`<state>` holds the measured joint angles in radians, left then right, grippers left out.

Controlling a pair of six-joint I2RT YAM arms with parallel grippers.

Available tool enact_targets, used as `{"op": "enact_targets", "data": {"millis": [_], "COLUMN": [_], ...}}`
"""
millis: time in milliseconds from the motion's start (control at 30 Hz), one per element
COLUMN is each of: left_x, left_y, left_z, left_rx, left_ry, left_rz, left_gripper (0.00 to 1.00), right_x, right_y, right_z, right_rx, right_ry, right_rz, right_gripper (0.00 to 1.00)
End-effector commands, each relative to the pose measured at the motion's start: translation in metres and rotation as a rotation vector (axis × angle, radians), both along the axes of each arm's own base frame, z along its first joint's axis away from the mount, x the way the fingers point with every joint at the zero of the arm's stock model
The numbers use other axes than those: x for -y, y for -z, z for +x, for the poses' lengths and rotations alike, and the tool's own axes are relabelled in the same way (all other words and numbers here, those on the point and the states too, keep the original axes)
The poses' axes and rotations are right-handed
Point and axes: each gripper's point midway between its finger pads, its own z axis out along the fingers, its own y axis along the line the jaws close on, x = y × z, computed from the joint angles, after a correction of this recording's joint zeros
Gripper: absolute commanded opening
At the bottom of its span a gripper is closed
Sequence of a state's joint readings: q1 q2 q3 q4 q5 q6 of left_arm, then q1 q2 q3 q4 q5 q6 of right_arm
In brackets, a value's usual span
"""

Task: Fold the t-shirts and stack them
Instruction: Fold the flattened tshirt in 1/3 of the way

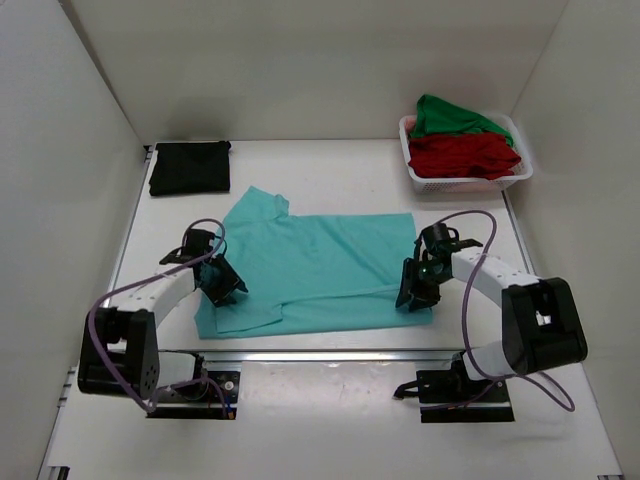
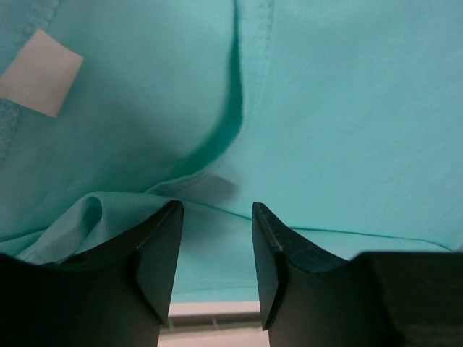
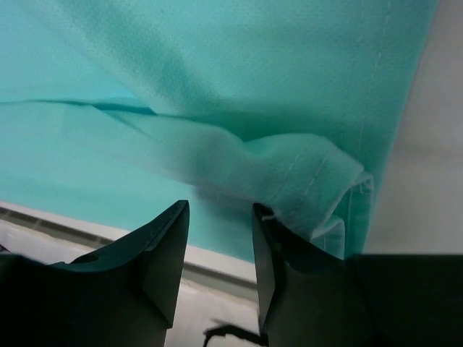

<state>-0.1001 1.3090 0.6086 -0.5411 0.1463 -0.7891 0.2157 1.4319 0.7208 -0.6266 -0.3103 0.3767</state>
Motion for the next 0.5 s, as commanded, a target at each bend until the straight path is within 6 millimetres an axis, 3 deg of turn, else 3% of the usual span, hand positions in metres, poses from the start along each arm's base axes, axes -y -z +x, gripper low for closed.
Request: {"op": "enact_targets", "data": {"millis": [0, 133, 200, 233, 267, 300, 367, 400, 433, 467], "left_x": [0.008, 0.011, 0.020, 0.022, 0.025, 0.023, 0.011, 0.008, 0.003, 0.001], "left_y": [-0.032, -0.098, -0.138, -0.145, -0.153, -0.150, -0.153, -0.144, -0.117, -0.127], "left_z": [0.002, 0.056, 0.088, 0.097, 0.111, 0.125, 0.152, 0.167, 0.175, 0.191], "left_rx": [0.089, 0.285, 0.373, 0.388, 0.406, 0.411, 0.437, 0.423, 0.356, 0.384], "left_ry": [0.009, -0.016, 0.024, 0.033, 0.041, 0.036, 0.024, 0.033, 0.053, 0.068], "left_rz": [-0.050, -0.121, -0.143, -0.146, -0.155, -0.148, -0.099, -0.061, -0.017, -0.010], "left_gripper": [0.54, 0.56, 0.54, 0.51, 0.31, 0.13, 0.08, 0.11, 0.25, 0.36], "right_x": [0.012, 0.003, -0.004, -0.004, -0.003, -0.005, 0.001, 0.007, 0.006, 0.008], "right_y": [-0.009, -0.043, -0.069, -0.074, -0.084, -0.093, -0.096, -0.097, -0.106, -0.098], "right_z": [-0.020, -0.007, 0.013, 0.018, 0.031, 0.042, 0.066, 0.083, 0.097, 0.105], "right_rx": [-0.042, 0.006, 0.075, 0.086, 0.131, 0.168, 0.212, 0.222, 0.264, 0.251], "right_ry": [0.005, 0.025, 0.023, 0.033, 0.041, 0.044, 0.069, 0.101, 0.098, 0.103], "right_rz": [-0.055, -0.003, 0.017, 0.014, 0.014, 0.017, 0.010, 0.012, 0.022, 0.008], "right_gripper": [0.37, 0.37, 0.37, 0.38, 0.37, 0.38, 0.37, 0.37, 0.37, 0.37]}}
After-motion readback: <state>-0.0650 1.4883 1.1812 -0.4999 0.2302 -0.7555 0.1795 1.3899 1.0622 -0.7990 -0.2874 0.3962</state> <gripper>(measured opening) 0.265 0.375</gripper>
